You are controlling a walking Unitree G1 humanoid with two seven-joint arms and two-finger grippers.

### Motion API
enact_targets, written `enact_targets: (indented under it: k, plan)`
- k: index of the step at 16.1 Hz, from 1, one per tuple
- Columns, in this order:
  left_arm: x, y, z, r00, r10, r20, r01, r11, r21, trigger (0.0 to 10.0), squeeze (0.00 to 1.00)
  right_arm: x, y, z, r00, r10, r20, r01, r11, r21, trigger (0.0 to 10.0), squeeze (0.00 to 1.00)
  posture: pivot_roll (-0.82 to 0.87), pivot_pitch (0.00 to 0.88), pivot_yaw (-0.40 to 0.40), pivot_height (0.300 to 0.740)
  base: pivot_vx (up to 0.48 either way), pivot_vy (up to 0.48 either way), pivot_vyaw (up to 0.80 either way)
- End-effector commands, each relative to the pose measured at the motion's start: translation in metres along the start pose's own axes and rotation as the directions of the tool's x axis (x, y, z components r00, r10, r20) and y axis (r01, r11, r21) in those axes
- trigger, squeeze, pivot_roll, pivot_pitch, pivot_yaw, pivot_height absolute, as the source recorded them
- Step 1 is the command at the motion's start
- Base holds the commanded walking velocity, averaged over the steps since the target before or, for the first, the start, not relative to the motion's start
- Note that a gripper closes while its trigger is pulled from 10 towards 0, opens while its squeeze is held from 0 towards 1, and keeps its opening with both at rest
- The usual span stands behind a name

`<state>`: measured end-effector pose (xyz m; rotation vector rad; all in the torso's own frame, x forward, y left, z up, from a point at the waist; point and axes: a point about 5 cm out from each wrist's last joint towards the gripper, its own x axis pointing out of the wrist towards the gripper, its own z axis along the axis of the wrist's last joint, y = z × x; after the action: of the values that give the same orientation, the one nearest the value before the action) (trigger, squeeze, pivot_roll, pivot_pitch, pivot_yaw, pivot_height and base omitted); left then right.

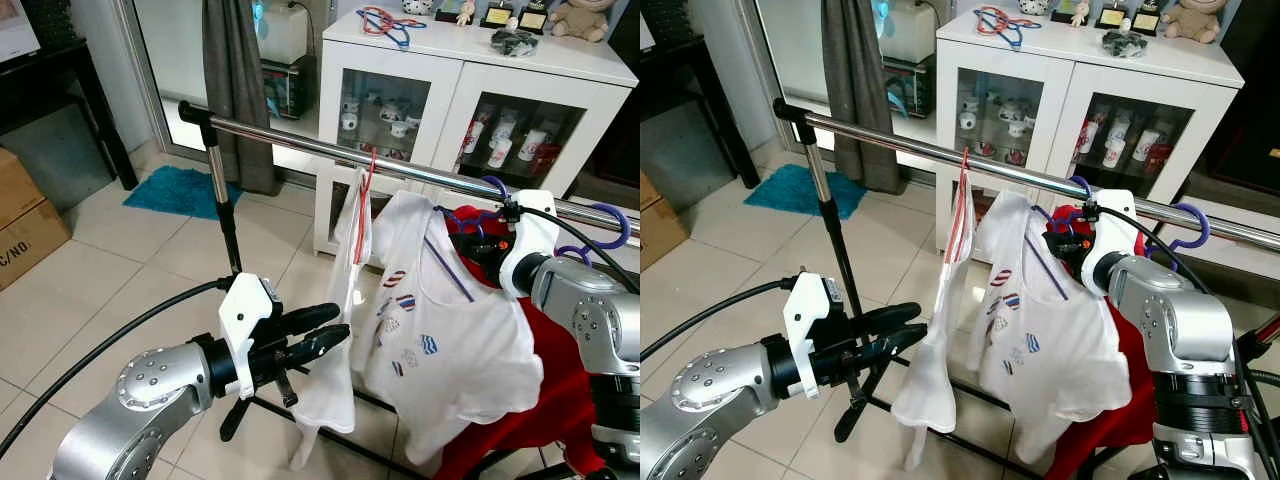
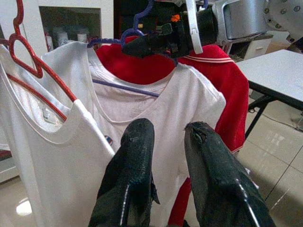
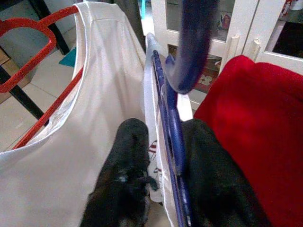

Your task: Hang hanger

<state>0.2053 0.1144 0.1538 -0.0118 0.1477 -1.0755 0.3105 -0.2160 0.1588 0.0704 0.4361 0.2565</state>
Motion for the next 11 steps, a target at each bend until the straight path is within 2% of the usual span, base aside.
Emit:
enact_targets:
  k: [1, 8, 11]
  plan:
    - [0.0008, -0.0012, 0.0027, 1.000, -0.020, 0.002, 0.020, 1.000, 0.007, 10.0, 0.00, 0.0006, 0.0018, 0.0080, 1.000, 0.009, 0.030, -0.008, 1.000, -0.014, 0.0, 0.00, 0.10, 0.000, -0.021, 0.740, 0.000, 0.000, 0.00]
    - [0.0010, -0.0016, 0.0012, 1.000, -0.024, -0.003, 0.024, 1.000, 0.009, 10.0, 0.00, -0.0008, 0.0032, 0.0078, 0.999, 0.013, 0.035, -0.013, 1.000, -0.015, 0.0, 0.00, 0.10, 0.000, -0.017, 0.740, 0.000, 0.000, 0.00]
    - [-0.0002, -0.0008, 0.0014, 1.000, -0.022, -0.007, 0.022, 1.000, 0.015, 10.0, 0.00, -0.0010, 0.0071, 0.0102, 0.998, 0.023, 0.066, -0.024, 1.000, 0.017, 0.0, 0.00, 0.11, 0.000, -0.017, 0.740, 0.000, 0.000, 0.00]
